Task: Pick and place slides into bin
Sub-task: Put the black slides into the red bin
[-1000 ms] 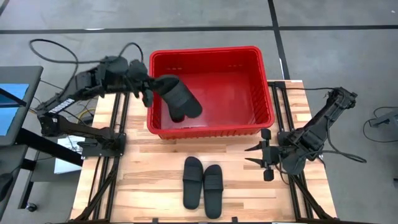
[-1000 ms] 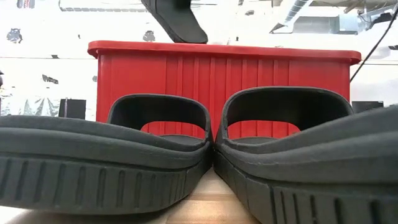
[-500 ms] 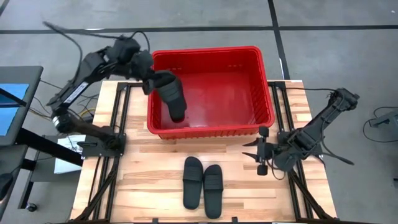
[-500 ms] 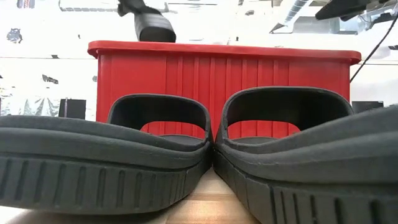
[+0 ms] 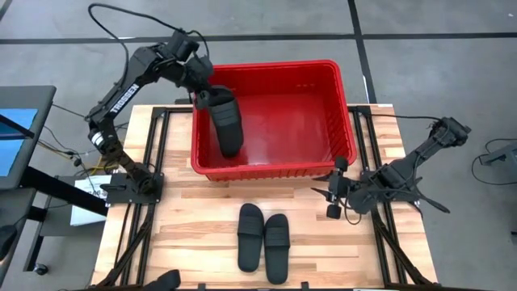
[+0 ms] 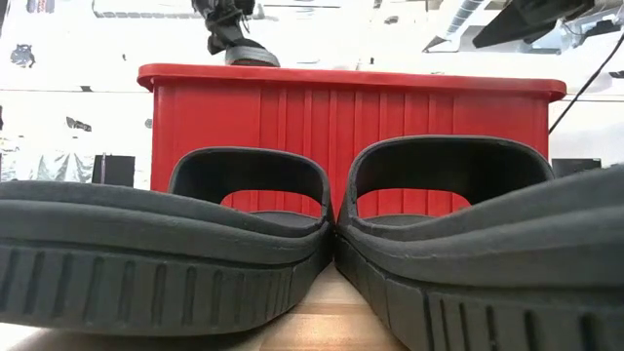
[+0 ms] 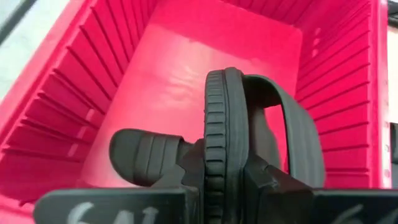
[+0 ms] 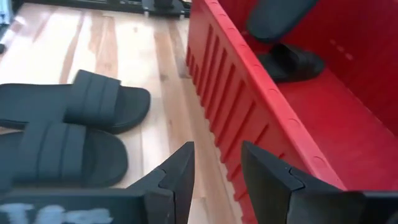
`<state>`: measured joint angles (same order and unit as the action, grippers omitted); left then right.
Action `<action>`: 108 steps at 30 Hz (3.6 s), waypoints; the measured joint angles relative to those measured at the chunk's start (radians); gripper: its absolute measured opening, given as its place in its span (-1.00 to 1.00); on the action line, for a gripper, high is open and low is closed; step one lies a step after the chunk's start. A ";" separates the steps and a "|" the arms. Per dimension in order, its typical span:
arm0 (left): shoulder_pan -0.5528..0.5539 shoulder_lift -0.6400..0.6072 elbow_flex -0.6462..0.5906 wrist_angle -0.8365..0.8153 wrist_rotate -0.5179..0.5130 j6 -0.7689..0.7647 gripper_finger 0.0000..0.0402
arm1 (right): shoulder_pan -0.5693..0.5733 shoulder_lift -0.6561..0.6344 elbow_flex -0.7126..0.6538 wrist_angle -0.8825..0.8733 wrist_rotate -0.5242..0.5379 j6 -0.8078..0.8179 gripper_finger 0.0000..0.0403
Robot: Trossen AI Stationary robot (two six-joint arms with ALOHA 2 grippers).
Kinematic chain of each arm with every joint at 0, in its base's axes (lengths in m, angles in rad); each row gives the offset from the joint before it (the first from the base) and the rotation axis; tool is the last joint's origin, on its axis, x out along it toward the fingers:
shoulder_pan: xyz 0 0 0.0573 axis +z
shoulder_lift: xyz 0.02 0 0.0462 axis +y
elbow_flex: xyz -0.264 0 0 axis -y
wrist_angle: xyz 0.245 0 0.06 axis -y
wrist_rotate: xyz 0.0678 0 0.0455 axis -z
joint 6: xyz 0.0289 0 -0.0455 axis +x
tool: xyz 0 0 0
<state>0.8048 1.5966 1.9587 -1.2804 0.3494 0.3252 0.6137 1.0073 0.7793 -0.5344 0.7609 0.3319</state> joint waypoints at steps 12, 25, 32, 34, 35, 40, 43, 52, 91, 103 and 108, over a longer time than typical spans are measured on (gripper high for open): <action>0.001 0.010 -0.005 -0.057 0.051 0.102 -0.85 | -0.039 0.000 0.001 -0.011 0.000 0.000 -0.39; -0.015 0.010 -0.005 -0.064 0.058 0.126 -0.85 | -0.039 0.000 0.001 -0.009 -0.001 0.022 -0.39; -0.030 0.008 -0.049 -0.045 0.060 0.126 -0.85 | -0.039 0.000 0.001 -0.003 -0.004 0.039 -0.39; -0.035 0.008 -0.072 -0.031 0.057 0.126 -0.85 | -0.039 0.000 0.001 -0.003 -0.004 0.045 -0.39; -0.035 0.008 -0.084 -0.025 0.057 0.126 -0.85 | -0.039 0.000 0.001 -0.003 -0.004 0.046 -0.39; -0.035 0.008 -0.110 -0.034 0.028 0.126 -0.85 | -0.038 0.000 0.001 -0.003 -0.005 0.074 -0.39; -0.035 0.008 -0.111 -0.039 0.027 0.124 -0.85 | -0.038 0.000 0.001 -0.003 -0.005 0.087 -0.39; -0.067 0.008 -0.138 -0.026 0.003 0.159 -0.85 | -0.039 0.000 0.001 -0.003 -0.005 0.110 -0.39; -0.024 0.009 -0.261 0.068 -0.014 0.202 -0.85 | -0.039 0.000 0.001 -0.004 -0.005 0.105 -0.39; -0.024 0.009 -0.261 0.067 -0.015 0.203 -0.85 | -0.039 0.000 0.001 -0.004 -0.005 0.105 -0.39; -0.024 0.009 -0.261 0.067 -0.015 0.203 -0.85 | -0.039 0.000 0.001 -0.004 -0.005 0.105 -0.39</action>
<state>0.7807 1.6058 1.6978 -1.2135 0.3344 0.5284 0.5751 1.0077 0.7803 -0.5385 0.7560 0.4370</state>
